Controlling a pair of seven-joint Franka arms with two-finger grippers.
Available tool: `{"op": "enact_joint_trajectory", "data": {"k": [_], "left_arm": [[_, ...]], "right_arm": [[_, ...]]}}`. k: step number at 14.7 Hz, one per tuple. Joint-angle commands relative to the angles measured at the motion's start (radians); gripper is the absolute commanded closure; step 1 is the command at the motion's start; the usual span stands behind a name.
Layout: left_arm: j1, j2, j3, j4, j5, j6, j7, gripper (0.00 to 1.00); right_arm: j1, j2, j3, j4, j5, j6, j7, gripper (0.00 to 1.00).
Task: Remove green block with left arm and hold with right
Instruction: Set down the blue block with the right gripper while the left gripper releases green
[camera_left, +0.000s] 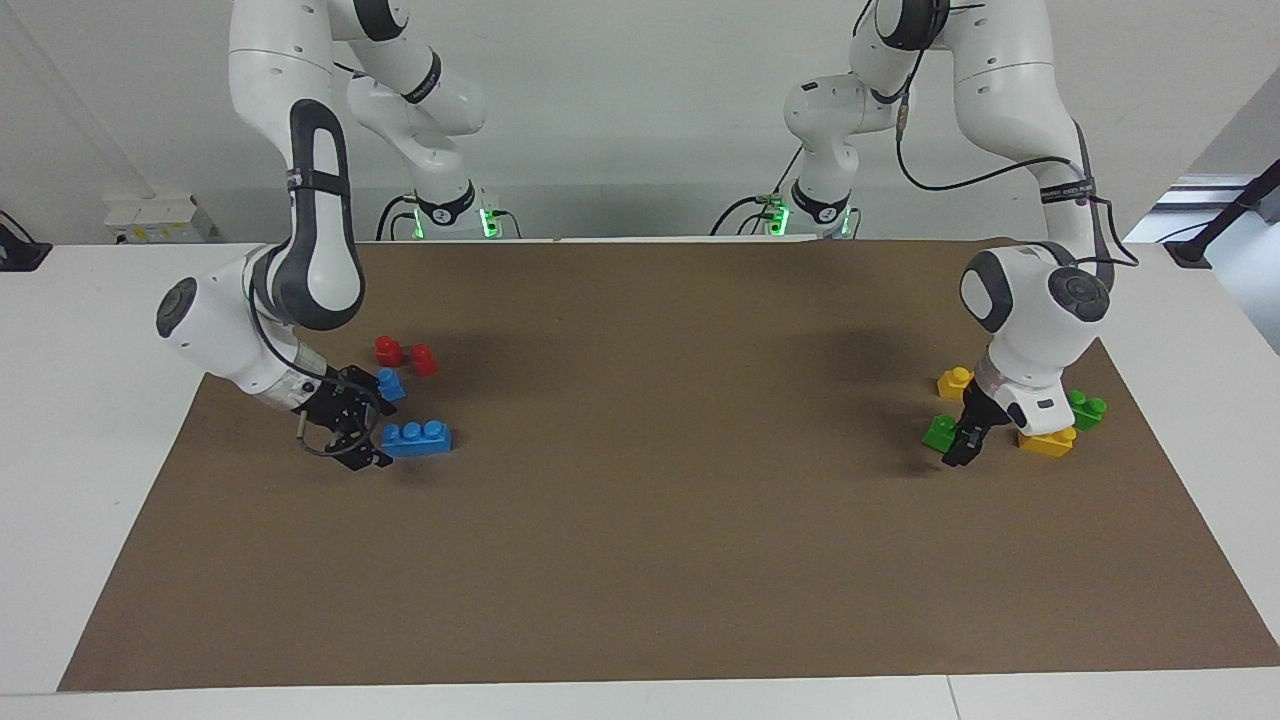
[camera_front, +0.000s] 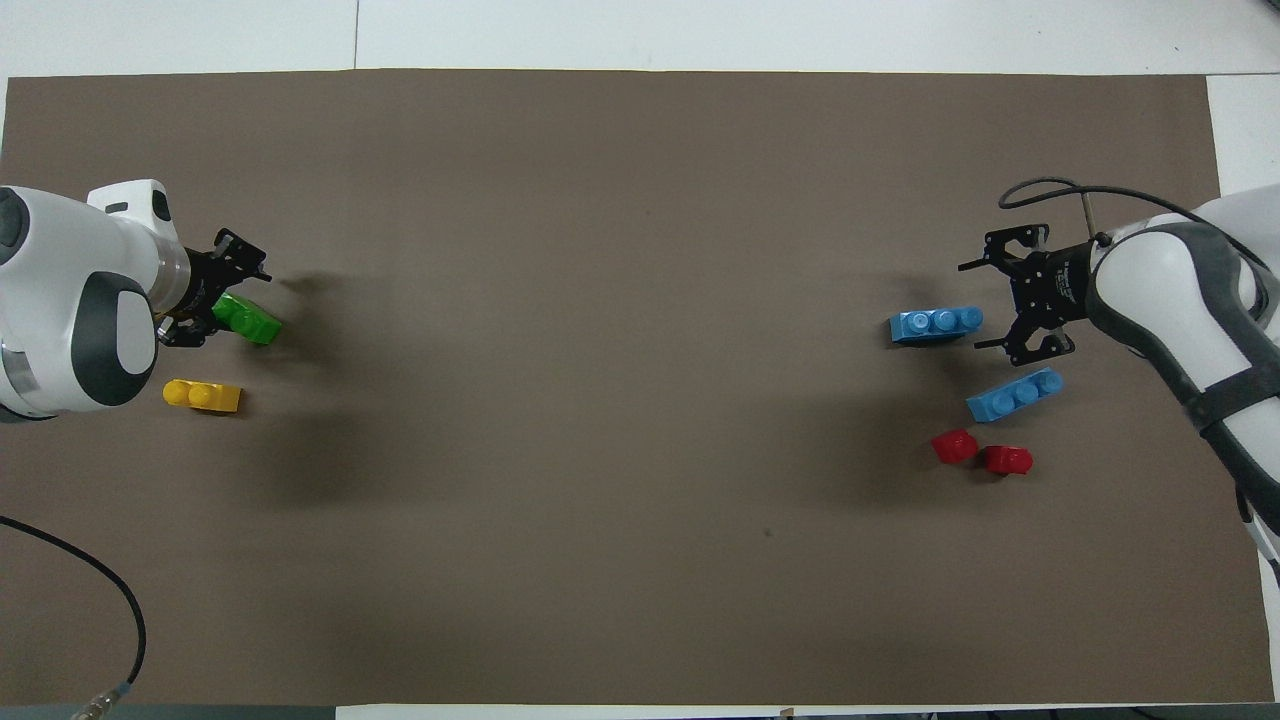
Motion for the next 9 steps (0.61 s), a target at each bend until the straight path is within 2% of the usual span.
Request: {"op": "enact_joint_trajectory", "data": {"k": [1, 3, 4, 7, 9], "left_arm": [[0.021, -0.006, -0.009, 0.026, 0.006, -0.023, 0.029, 0.00], [0.013, -0.007, -0.009, 0.031, 0.006, -0.018, 0.025, 0.00], [0.012, -0.007, -0.007, 0.029, 0.006, -0.008, 0.027, 0.00], [0.016, -0.007, -0.007, 0.043, 0.007, -0.029, 0.029, 0.00], [0.016, -0.009, -0.009, 0.086, 0.007, -0.090, 0.030, 0.00]], "right_arm": [[0.006, -0.086, 0.010, 0.073, -0.167, -0.110, -0.005, 0.00], [0.018, -0.119, 0.017, 0.151, -0.251, -0.208, -0.051, 0.00], [0.018, -0.137, 0.016, 0.188, -0.265, -0.264, -0.132, 0.00], [0.018, -0.232, 0.016, 0.225, -0.367, -0.354, -0.461, 0.00], [0.027, -0.298, 0.017, 0.225, -0.438, -0.397, -0.657, 0.00]]}}
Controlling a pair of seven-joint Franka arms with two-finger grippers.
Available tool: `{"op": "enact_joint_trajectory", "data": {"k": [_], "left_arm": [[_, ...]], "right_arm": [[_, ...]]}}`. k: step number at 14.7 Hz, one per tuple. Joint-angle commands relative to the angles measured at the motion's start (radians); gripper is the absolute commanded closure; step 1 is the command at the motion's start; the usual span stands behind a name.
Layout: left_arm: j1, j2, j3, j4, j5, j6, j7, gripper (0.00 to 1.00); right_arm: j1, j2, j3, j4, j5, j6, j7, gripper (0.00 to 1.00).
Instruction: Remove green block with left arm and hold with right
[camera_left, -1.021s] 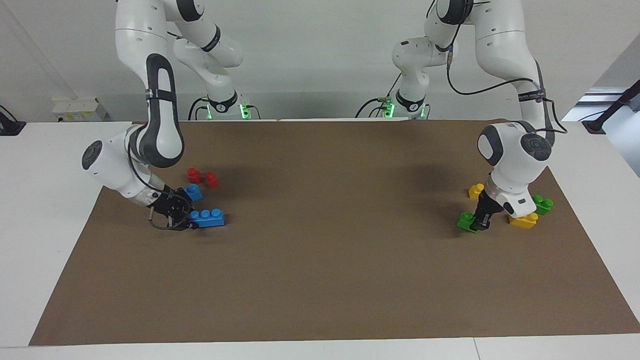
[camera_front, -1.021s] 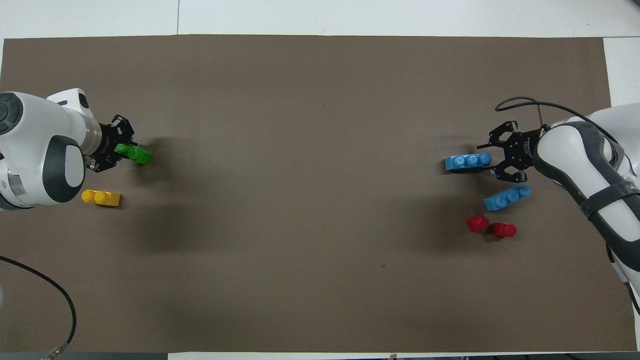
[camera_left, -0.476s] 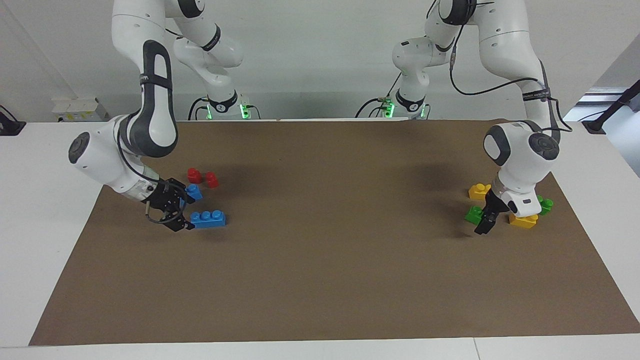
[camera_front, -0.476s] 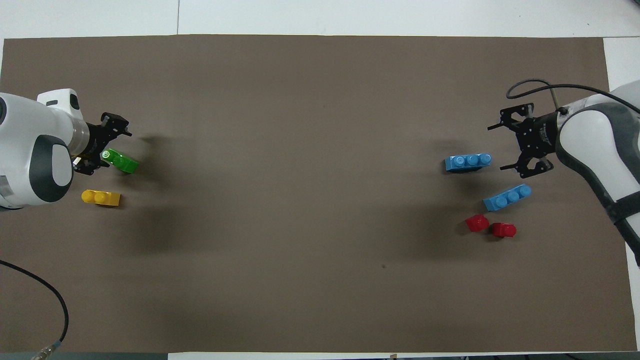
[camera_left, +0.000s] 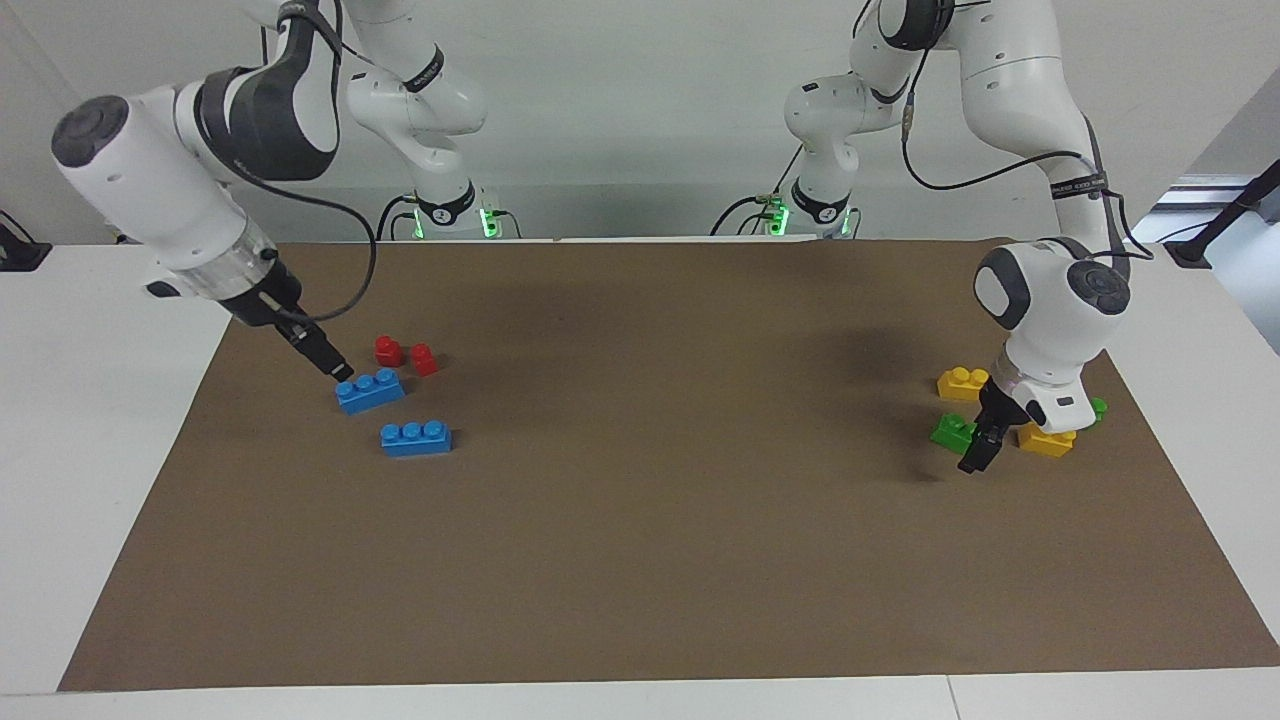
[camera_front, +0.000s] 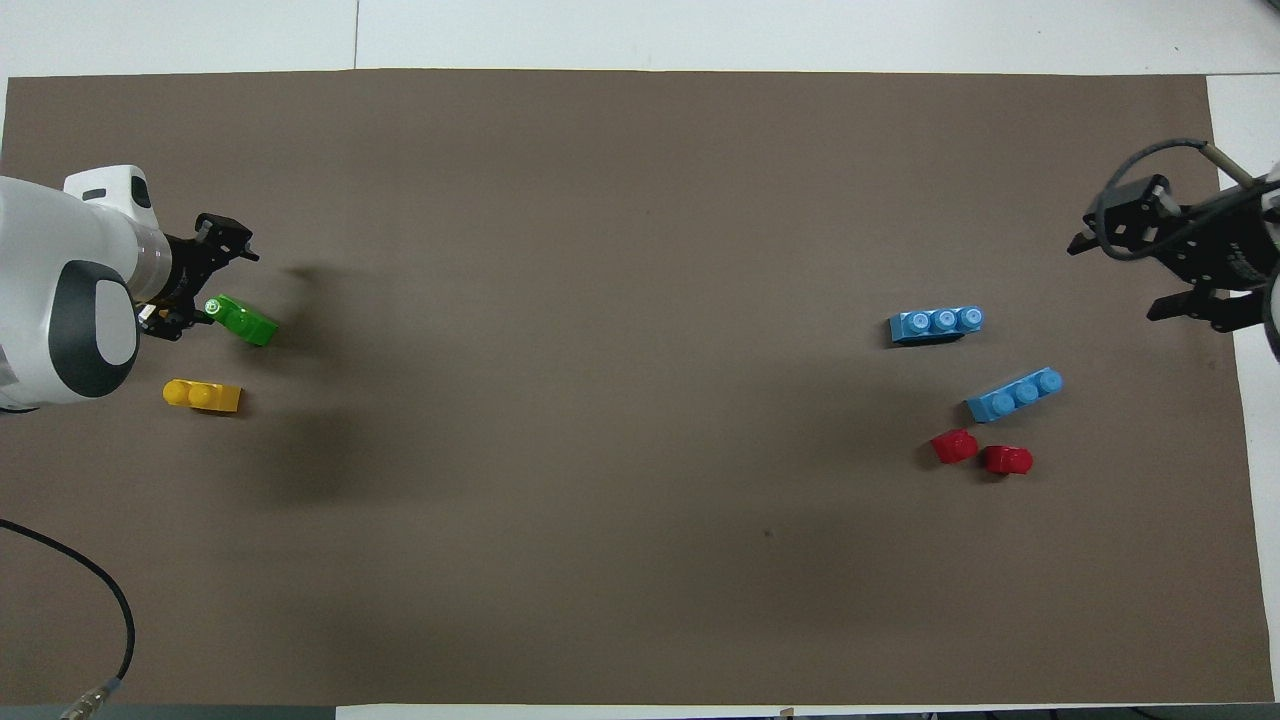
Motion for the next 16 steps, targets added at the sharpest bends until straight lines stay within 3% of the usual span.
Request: {"op": "enact_joint_trajectory", "data": {"k": [1, 4, 9, 16], "left_arm": [[0.006, -0.010, -0.003, 0.077, 0.007, -0.122, 0.021, 0.00], [0.002, -0.044, -0.003, 0.130, 0.007, -0.225, 0.082, 0.00], [-0.003, -0.151, -0.006, 0.131, 0.007, -0.334, 0.329, 0.00], [-0.003, -0.189, -0.020, 0.289, -0.002, -0.560, 0.567, 0.00]], "right_arm": [[0.007, -0.088, 0.005, -0.007, -0.078, -0.052, -0.239, 0.00], [0.013, -0.151, 0.006, -0.051, -0.078, -0.086, -0.346, 0.00], [0.043, -0.130, 0.006, -0.013, -0.116, -0.083, -0.418, 0.00], [0.047, -0.127, 0.010, -0.011, -0.144, -0.092, -0.450, 0.00]]}}
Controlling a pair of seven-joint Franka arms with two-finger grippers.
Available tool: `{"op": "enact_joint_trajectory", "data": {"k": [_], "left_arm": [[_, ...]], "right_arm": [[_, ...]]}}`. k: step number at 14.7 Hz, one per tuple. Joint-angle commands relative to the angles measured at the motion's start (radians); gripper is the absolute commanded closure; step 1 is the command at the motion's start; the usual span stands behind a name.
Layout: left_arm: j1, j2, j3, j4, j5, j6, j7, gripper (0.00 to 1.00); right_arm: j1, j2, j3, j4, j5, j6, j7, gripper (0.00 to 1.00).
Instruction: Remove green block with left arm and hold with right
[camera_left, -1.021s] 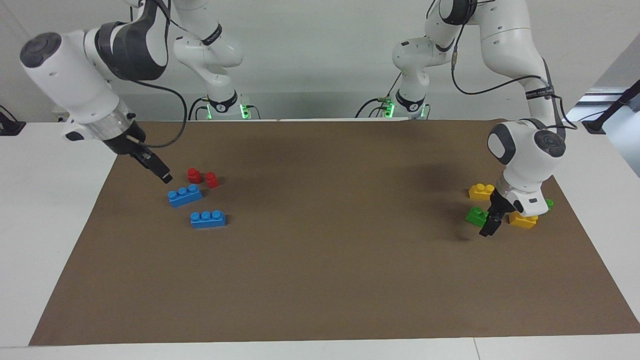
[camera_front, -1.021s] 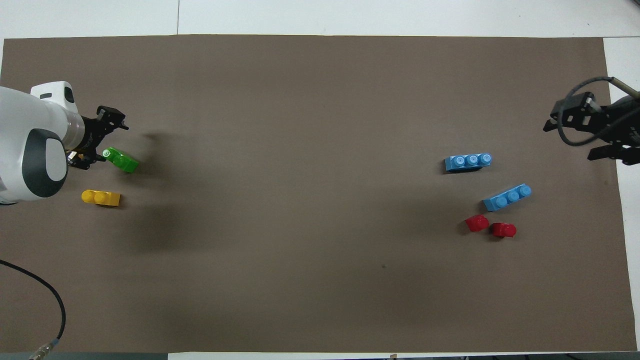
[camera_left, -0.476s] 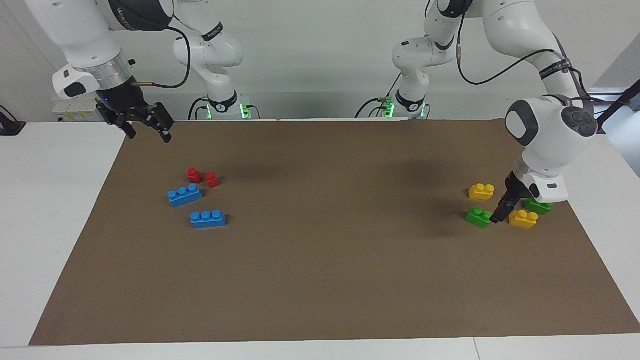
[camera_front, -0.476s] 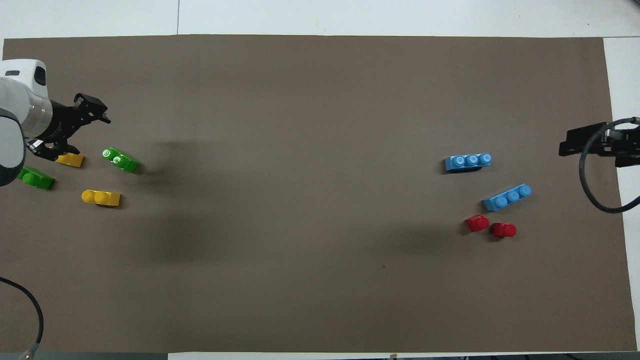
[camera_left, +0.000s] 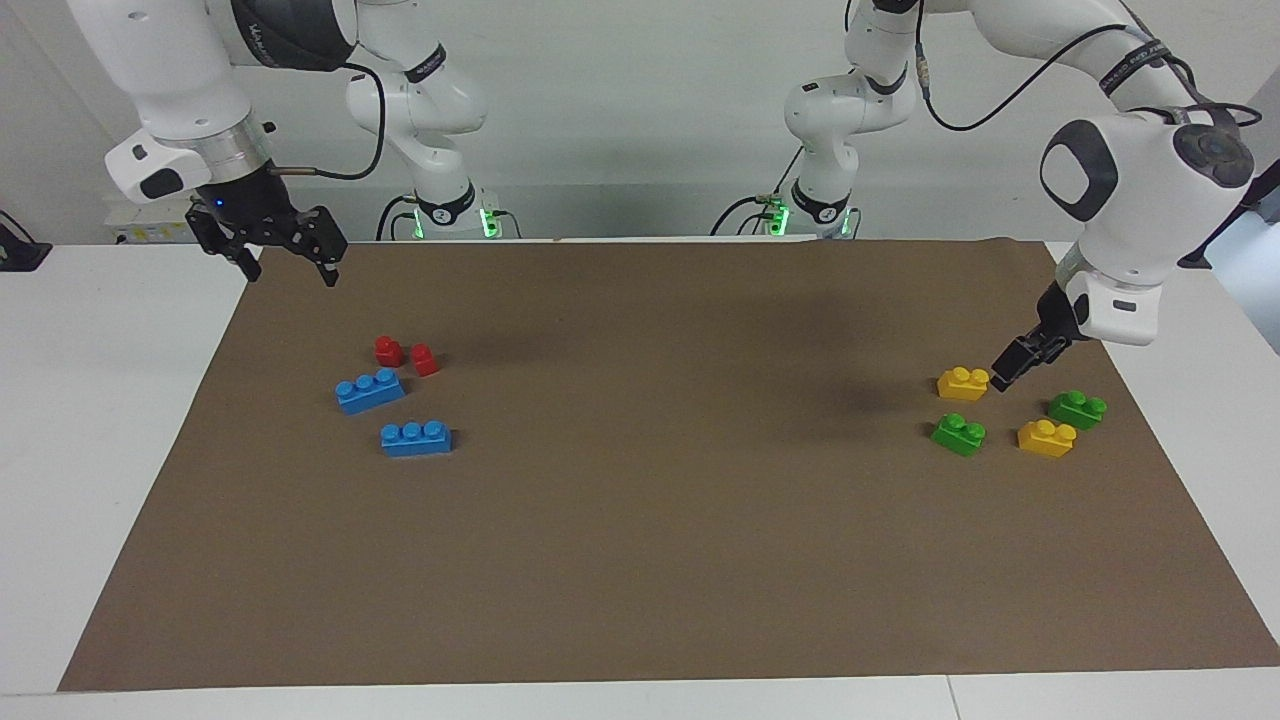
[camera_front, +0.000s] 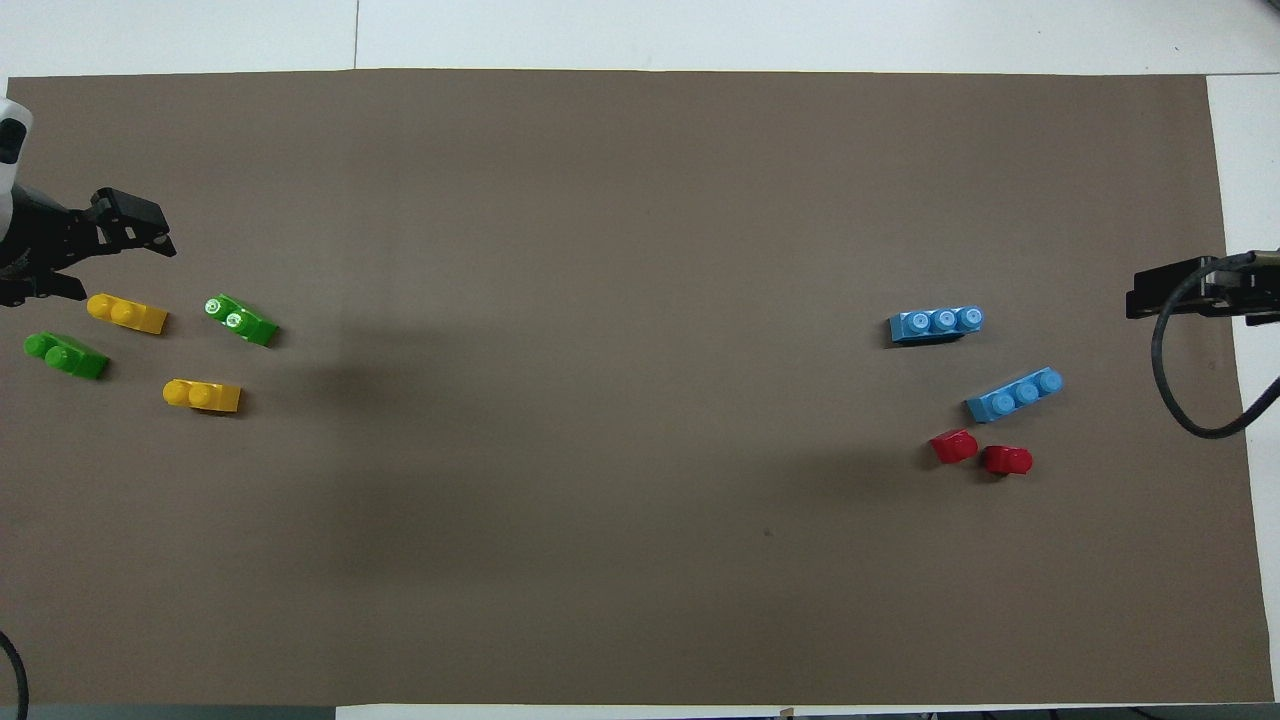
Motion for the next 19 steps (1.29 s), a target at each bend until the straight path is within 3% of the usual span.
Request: {"op": "enact_joint_trajectory", "data": {"k": [1, 8, 19], "left_arm": [[-0.002, -0.040, -0.009, 0.033, -0.004, -0.078, 0.088, 0.00], [-0.031, -0.178, -0.019, 0.016, -0.004, -0.201, 0.257, 0.00], [-0.032, -0.189, -0.019, 0.016, -0.007, -0.207, 0.311, 0.00]], "right_arm": [[-0.005, 0.003, 0.004, 0.001, -0.011, -0.012, -0.019, 0.00], [-0.005, 0.002, 0.005, 0.001, 0.034, -0.031, 0.001, 0.00], [-0.005, -0.004, 0.005, -0.005, 0.064, -0.075, 0.017, 0.00]]}}
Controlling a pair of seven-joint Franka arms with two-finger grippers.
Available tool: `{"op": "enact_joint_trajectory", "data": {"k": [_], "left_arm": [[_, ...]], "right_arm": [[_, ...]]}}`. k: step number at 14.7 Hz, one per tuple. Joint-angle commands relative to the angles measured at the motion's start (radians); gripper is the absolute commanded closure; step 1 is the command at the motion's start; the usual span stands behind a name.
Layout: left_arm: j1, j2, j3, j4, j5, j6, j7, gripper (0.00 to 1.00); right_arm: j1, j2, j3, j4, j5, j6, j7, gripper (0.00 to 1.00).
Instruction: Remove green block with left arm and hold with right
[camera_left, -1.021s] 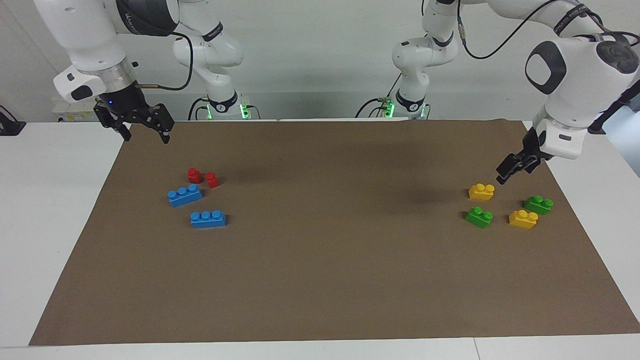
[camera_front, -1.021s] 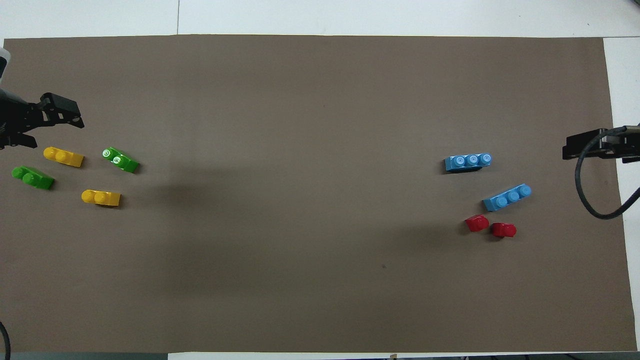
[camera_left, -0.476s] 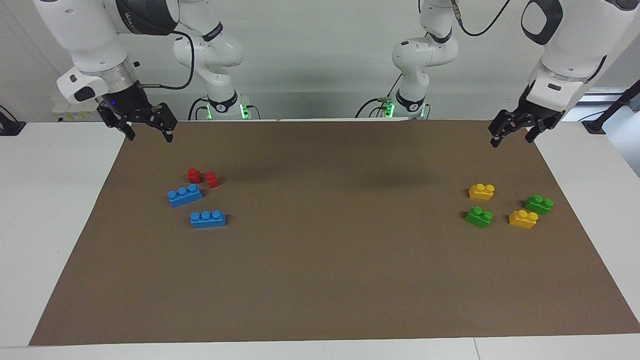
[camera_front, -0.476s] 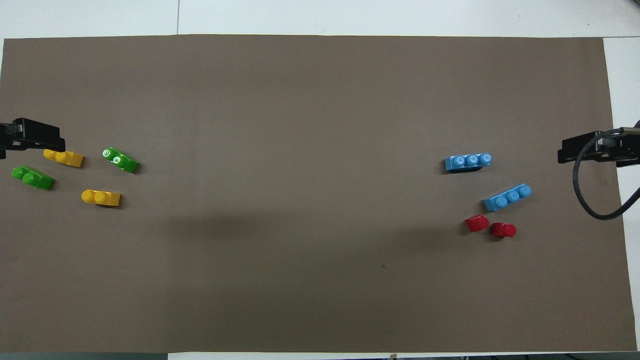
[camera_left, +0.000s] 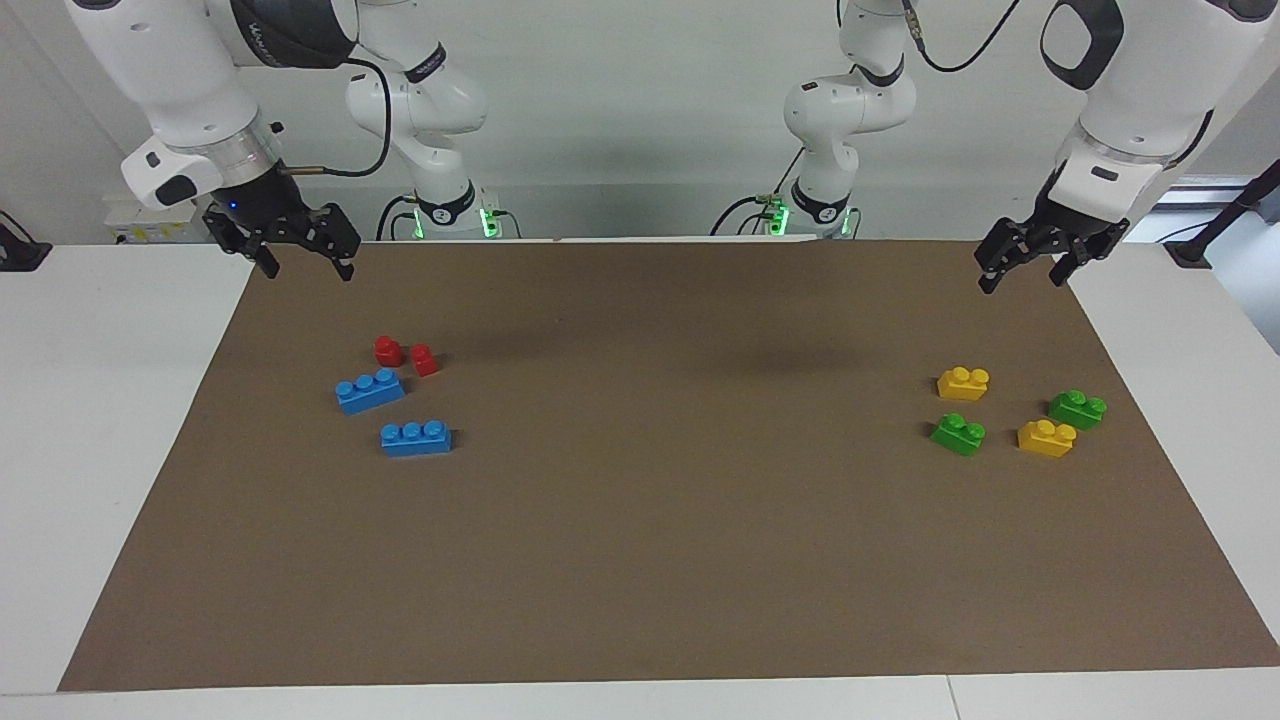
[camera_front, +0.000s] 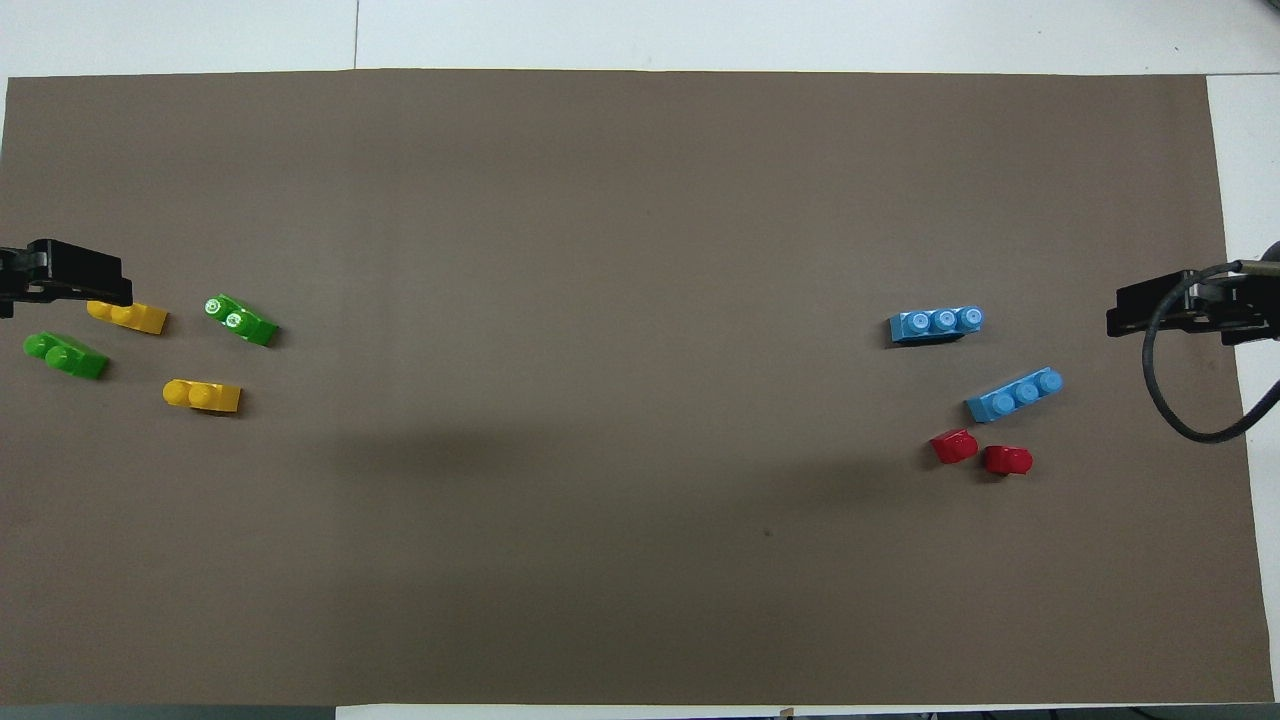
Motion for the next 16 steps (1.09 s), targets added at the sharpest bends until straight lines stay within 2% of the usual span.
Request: {"op": "enact_joint_trajectory", "data": {"k": [1, 16], "left_arm": [[-0.005, -0.017, 0.007, -0.018, -0.006, -0.010, 0.020, 0.00], [-0.005, -0.019, 0.007, -0.017, -0.006, -0.010, 0.020, 0.00]], "right_arm": [[-0.005, -0.008, 0.004, -0.005, 0.015, -0.020, 0.013, 0.00], [-0.004, -0.008, 0.006, -0.006, -0.031, -0.035, -0.019, 0.00]]}}
